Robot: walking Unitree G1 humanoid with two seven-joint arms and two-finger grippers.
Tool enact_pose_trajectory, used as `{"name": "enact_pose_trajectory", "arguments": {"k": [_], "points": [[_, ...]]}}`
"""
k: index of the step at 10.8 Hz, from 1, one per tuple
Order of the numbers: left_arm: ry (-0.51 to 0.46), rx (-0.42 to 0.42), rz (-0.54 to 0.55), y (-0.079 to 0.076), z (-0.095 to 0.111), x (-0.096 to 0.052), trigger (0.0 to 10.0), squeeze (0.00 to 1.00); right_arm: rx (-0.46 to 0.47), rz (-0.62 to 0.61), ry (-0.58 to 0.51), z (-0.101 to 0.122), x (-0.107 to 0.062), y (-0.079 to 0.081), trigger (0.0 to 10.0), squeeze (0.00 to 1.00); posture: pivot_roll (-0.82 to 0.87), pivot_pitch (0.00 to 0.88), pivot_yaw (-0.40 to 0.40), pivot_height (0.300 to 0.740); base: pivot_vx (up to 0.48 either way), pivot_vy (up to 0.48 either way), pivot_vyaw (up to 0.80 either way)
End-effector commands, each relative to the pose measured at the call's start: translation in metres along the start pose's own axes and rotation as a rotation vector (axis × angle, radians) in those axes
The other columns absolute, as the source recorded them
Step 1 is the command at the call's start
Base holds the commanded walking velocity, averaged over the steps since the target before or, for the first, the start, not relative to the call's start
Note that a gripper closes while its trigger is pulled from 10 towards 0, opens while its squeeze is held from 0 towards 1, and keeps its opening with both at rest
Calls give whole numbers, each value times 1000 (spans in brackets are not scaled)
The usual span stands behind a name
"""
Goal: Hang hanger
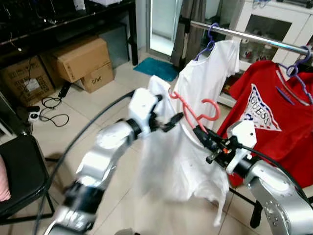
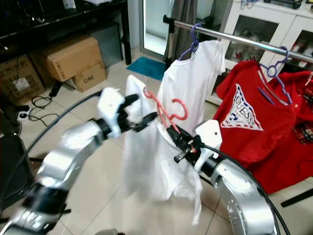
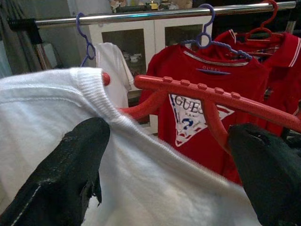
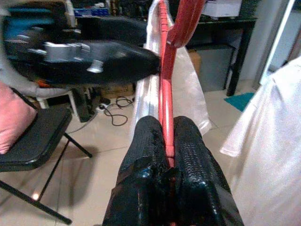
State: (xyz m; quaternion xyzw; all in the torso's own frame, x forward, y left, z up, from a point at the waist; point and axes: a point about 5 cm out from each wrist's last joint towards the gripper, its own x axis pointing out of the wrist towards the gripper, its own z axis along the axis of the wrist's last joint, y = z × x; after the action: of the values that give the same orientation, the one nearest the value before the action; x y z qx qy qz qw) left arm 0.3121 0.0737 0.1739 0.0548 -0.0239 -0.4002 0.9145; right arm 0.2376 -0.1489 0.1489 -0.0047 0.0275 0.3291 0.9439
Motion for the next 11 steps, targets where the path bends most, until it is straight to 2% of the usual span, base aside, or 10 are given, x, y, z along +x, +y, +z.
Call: {"name": "enact_pose_trajectory", "arguments": {"k": [1,2,4,5,6,7,8,9,10,11], "points": [[11,20,5,1,-1,4,10000,1000,-17,39,-46,8,2,3,10000,0,47,5,5,740,0,0,0],[36,31,38,5,-4,10,10000,878,-17,59,-53,9,3,5,10000,0,46,0,2,740,0,0,0],[97,54,144,16,-8,15,10000,20,-21,69,-57,10,3,5,10000,0,45,0,2,740,0,0,0],[110,52,193,20,-11,14,6510,0,-22,59,-65,11,3,2,10000,0,45,0,3,740,0,0,0],[122,54,235,23,-13,14,2314,0,-23,54,-68,12,3,1,10000,0,46,0,2,740,0,0,0],[118,47,252,25,-14,14,0,0,-25,48,-70,12,3,-1,10000,0,47,0,2,740,0,0,0],[107,61,261,25,-12,15,196,0,-29,38,-73,12,3,-3,10000,0,48,0,3,740,0,0,0],[38,30,225,16,-4,18,4275,0,-21,21,-88,15,2,-8,10000,0,47,1,5,740,0,0,0],[46,45,241,15,-4,18,5725,0,-22,20,-89,16,1,-10,10000,0,47,2,6,740,0,0,0],[14,36,322,14,-1,17,10000,0,-29,18,-86,16,-1,-11,10000,0,46,4,6,740,0,0,0]]}}
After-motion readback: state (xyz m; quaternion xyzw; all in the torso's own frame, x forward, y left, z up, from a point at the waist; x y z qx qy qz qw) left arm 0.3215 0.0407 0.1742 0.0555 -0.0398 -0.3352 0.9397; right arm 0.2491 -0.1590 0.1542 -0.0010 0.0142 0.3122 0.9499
